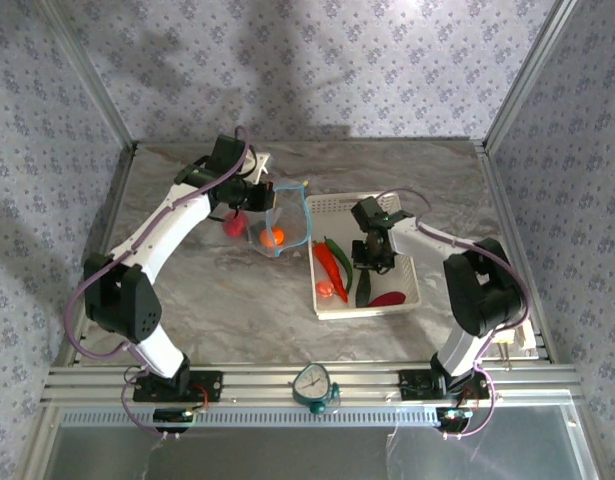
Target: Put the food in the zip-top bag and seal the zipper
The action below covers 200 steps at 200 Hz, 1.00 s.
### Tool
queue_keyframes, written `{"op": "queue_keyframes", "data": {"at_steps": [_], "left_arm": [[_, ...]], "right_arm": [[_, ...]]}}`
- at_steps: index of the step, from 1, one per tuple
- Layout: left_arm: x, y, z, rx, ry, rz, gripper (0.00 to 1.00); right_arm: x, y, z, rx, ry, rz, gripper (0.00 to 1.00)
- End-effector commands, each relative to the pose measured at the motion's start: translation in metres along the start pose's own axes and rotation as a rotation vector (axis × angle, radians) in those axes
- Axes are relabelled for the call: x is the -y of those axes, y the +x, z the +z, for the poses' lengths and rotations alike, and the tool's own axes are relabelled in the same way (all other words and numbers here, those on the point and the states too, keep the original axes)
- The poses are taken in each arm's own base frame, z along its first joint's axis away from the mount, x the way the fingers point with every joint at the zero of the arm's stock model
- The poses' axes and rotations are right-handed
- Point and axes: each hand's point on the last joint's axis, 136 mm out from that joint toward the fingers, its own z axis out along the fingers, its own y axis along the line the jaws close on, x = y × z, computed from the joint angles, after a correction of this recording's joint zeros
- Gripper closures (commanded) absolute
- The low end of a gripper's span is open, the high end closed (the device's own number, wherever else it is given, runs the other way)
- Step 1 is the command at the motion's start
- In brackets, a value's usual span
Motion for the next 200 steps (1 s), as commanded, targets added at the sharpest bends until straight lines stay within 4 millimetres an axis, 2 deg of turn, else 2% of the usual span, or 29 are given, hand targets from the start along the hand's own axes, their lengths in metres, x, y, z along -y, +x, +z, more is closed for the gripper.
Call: {"op": "queue_keyframes", "data": {"at_steps": [1, 24, 48, 83, 107, 127, 155, 200], "left_arm": [[0.005, -0.009, -0.01, 0.036, 0.02, 0.02, 0.98], [0.006, -0.011, -0.009, 0.036, 0.025, 0.019, 0.98], [0.008, -0.013, -0.007, 0.032, 0.041, 0.015, 0.98], [0.013, -0.017, -0.007, 0.035, 0.065, 0.007, 0.99], [0.014, -0.02, -0.007, 0.041, 0.068, 0.004, 0.98], [0.013, -0.021, -0.005, 0.035, 0.067, -0.001, 0.99], [0.012, -0.022, -0.001, 0.023, 0.071, -0.007, 0.98], [0.012, -0.027, -0.003, 0.03, 0.074, -0.007, 0.99]], "right_arm": [[0.0, -0.034, -0.036, 0.18, -0.005, 0.035, 0.93], [-0.005, -0.062, -0.072, 0.341, -0.026, 0.051, 0.97], [-0.019, -0.088, -0.116, 0.533, -0.046, 0.048, 0.98], [-0.058, -0.116, -0.187, 0.86, -0.116, 0.024, 0.97], [-0.089, -0.124, -0.217, 1.021, -0.193, 0.025, 0.98], [-0.11, -0.127, -0.223, 1.119, -0.223, 0.037, 0.98], [-0.143, -0.129, -0.217, 1.185, -0.29, 0.052, 0.98], [-0.193, -0.132, -0.181, 1.148, -0.317, 0.005, 0.98]]}}
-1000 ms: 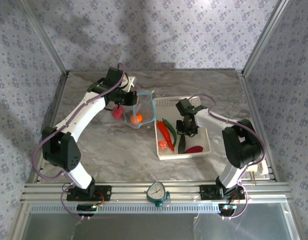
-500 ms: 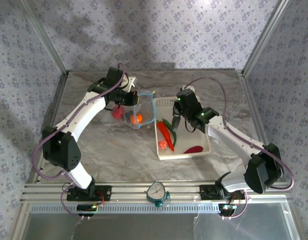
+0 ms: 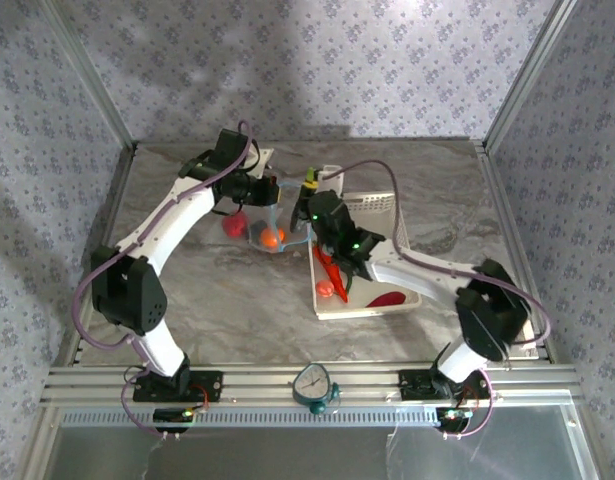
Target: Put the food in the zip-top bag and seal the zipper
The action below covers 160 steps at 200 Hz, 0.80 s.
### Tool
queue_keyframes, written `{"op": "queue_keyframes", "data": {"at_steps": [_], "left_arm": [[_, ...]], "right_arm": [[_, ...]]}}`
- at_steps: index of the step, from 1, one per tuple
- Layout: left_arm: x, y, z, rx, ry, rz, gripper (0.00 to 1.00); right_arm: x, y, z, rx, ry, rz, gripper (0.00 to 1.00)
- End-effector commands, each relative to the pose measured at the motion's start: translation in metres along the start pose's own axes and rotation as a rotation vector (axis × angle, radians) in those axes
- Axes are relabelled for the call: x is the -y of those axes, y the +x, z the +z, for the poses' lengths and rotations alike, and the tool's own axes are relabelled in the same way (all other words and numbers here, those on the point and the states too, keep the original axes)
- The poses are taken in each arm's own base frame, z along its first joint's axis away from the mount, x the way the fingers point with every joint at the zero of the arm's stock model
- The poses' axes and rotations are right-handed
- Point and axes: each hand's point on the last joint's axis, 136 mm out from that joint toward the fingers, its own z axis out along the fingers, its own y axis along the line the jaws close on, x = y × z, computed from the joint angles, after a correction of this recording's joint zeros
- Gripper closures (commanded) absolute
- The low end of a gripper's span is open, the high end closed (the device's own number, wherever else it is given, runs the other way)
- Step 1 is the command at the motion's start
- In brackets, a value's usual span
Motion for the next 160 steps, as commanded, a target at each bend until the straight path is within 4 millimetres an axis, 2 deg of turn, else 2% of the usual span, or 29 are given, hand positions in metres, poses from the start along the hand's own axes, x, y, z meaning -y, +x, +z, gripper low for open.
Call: {"op": "queue_keyframes", "data": {"at_steps": [1, 25, 55, 69, 73, 102, 160], "left_arm": [[0.007, -0.014, -0.011, 0.035, 0.031, 0.002, 0.99], [0.006, -0.016, -0.015, 0.044, 0.032, -0.001, 0.99], [0.005, -0.017, -0.018, 0.051, 0.032, -0.002, 0.99], [0.005, -0.019, -0.021, 0.061, 0.033, -0.001, 0.98], [0.005, -0.019, -0.021, 0.063, 0.032, 0.0, 0.98], [0.005, -0.022, -0.026, 0.076, 0.032, 0.002, 0.98], [0.007, -0.024, -0.033, 0.093, 0.034, 0.007, 0.98]], "right_arm": [[-0.021, -0.01, 0.009, 0.069, -0.016, 0.034, 0.98], [-0.028, 0.01, 0.015, 0.029, -0.018, 0.014, 0.98], [-0.025, 0.037, 0.02, -0.055, -0.018, 0.0, 0.98], [-0.02, 0.052, 0.022, -0.109, -0.013, -0.017, 0.95], [-0.027, 0.043, 0.024, -0.1, -0.022, -0.006, 0.93], [-0.021, 0.054, 0.029, -0.187, -0.019, -0.018, 0.8], [-0.015, 0.06, 0.028, -0.259, -0.018, -0.032, 0.6]]}}
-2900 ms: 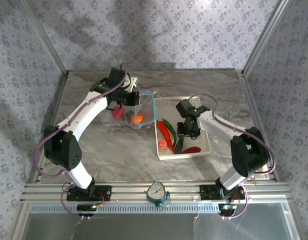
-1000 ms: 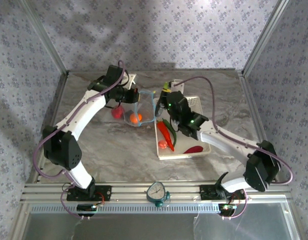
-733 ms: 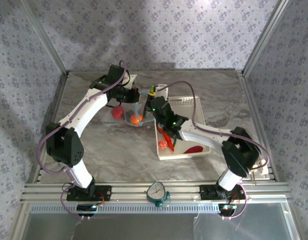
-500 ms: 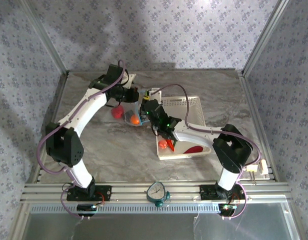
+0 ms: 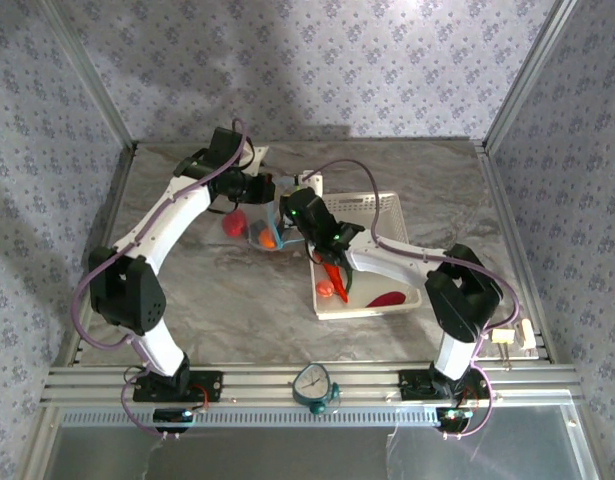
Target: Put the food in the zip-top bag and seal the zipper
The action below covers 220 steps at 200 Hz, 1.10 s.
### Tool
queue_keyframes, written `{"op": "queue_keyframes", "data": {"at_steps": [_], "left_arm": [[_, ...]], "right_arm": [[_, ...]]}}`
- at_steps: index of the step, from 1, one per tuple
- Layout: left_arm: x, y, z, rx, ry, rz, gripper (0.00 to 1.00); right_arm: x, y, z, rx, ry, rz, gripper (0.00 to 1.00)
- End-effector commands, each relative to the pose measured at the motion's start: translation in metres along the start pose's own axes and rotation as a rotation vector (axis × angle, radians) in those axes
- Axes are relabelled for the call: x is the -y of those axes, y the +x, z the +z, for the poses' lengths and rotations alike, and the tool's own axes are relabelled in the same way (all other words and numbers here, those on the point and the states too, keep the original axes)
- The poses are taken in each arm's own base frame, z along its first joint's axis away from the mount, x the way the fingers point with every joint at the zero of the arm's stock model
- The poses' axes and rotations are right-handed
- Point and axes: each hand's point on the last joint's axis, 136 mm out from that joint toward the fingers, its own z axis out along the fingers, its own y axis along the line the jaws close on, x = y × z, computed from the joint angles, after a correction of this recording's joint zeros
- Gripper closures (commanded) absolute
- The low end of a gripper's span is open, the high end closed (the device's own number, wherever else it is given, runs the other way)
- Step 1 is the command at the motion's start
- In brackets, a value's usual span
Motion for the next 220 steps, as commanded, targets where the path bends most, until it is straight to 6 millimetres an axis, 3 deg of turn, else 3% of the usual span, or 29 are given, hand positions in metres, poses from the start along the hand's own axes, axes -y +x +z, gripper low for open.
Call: {"op": "queue_keyframes", "data": {"at_steps": [1, 45, 70, 101, 117, 139, 166, 169, 180, 220], "left_arm": [[0.014, -0.02, -0.026, 0.077, 0.031, 0.024, 0.98], [0.014, -0.019, -0.032, 0.08, 0.027, 0.031, 0.98], [0.013, -0.016, -0.034, 0.077, 0.017, 0.038, 0.98], [0.011, -0.012, -0.036, 0.076, 0.005, 0.043, 0.98], [0.01, -0.011, -0.037, 0.075, 0.001, 0.044, 0.98], [0.01, -0.009, -0.036, 0.073, 0.0, 0.043, 0.98], [0.009, -0.009, -0.034, 0.067, 0.001, 0.039, 0.97], [0.009, -0.008, -0.034, 0.066, 0.001, 0.037, 0.97], [0.009, -0.008, -0.034, 0.065, 0.001, 0.035, 0.97], [0.009, -0.008, -0.035, 0.066, -0.003, 0.039, 0.97]], "right_arm": [[-0.002, 0.003, 0.001, -0.046, 0.001, -0.004, 0.6], [0.006, -0.018, -0.026, -0.075, -0.007, -0.103, 0.6], [0.034, -0.024, -0.055, -0.221, 0.019, -0.194, 0.6], [0.077, -0.014, -0.093, -0.401, 0.001, -0.179, 0.6], [0.104, 0.004, -0.109, -0.496, 0.044, -0.173, 0.6], [0.129, 0.036, -0.112, -0.604, 0.094, -0.15, 0.59], [0.135, 0.075, -0.099, -0.707, 0.102, -0.116, 0.6], [0.141, 0.09, -0.099, -0.744, 0.119, -0.116, 0.6], [0.145, 0.109, -0.093, -0.792, 0.131, -0.112, 0.63], [0.149, 0.153, -0.072, -0.901, 0.16, -0.117, 0.67]]}}
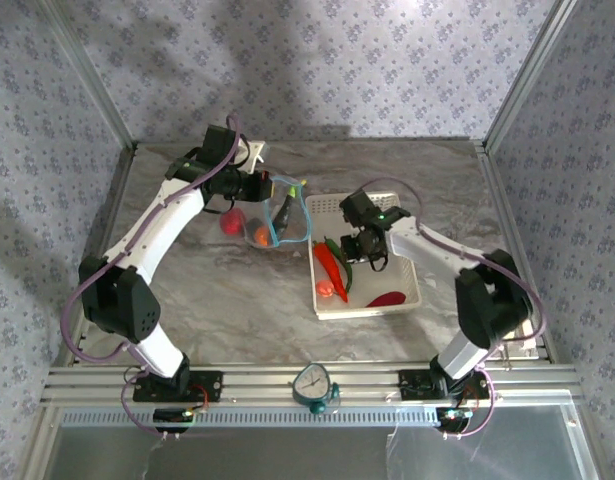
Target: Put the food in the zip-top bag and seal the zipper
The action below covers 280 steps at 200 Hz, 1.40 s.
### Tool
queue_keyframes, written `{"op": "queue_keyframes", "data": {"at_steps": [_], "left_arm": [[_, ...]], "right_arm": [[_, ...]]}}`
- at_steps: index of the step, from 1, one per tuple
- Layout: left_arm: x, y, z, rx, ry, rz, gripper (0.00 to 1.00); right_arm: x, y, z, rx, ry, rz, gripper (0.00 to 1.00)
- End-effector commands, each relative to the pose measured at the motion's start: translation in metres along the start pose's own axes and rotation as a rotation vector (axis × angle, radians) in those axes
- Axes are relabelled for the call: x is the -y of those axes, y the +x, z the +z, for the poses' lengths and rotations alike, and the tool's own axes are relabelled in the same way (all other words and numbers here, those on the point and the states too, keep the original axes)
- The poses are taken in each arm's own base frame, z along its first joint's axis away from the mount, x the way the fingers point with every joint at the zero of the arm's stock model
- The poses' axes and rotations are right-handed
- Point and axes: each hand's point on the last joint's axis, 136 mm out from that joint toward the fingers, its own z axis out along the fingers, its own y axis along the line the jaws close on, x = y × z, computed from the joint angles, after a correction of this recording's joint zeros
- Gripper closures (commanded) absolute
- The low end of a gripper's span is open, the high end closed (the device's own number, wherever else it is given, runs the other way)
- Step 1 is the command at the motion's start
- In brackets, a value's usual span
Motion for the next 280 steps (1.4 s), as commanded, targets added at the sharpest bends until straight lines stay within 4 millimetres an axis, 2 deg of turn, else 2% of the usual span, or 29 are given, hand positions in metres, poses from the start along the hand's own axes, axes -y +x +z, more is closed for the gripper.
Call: {"op": "queue_keyframes", "data": {"at_steps": [1, 23, 100, 131, 162, 188, 217, 223, 246, 280], "left_arm": [[0.0, -0.002, -0.014, 0.02, -0.007, 0.018, 0.97], [0.0, -0.002, -0.014, 0.021, -0.011, 0.019, 0.97], [-0.002, -0.001, -0.009, 0.014, -0.009, 0.012, 0.97], [-0.002, -0.001, -0.008, 0.014, -0.009, 0.013, 0.97], [-0.002, 0.0, -0.008, 0.011, -0.008, 0.013, 0.97], [-0.003, 0.002, -0.005, 0.004, -0.007, 0.016, 0.97], [-0.007, 0.005, -0.004, -0.001, -0.023, 0.018, 0.97], [-0.008, 0.005, -0.004, -0.002, -0.027, 0.017, 0.97], [-0.008, 0.005, -0.003, -0.001, -0.031, 0.022, 0.97], [-0.007, 0.004, -0.003, 0.002, -0.032, 0.024, 0.97]], "right_arm": [[-0.008, 0.008, 0.016, -0.054, -0.009, 0.007, 0.67], [-0.01, 0.01, 0.028, -0.075, -0.004, 0.005, 0.68], [-0.011, 0.017, 0.047, -0.116, -0.003, 0.011, 0.68], [-0.01, 0.018, 0.052, -0.125, 0.0, 0.015, 0.77], [-0.004, 0.016, 0.044, -0.108, 0.025, 0.017, 0.84], [0.011, 0.008, 0.022, -0.053, 0.08, 0.026, 0.86], [0.026, -0.003, -0.021, 0.018, 0.128, 0.016, 0.86], [0.023, -0.014, -0.037, 0.053, 0.115, 0.011, 0.86], [0.009, -0.015, -0.072, 0.052, 0.032, -0.033, 0.86], [-0.04, -0.005, -0.113, 0.037, -0.263, -0.089, 0.86]]}}
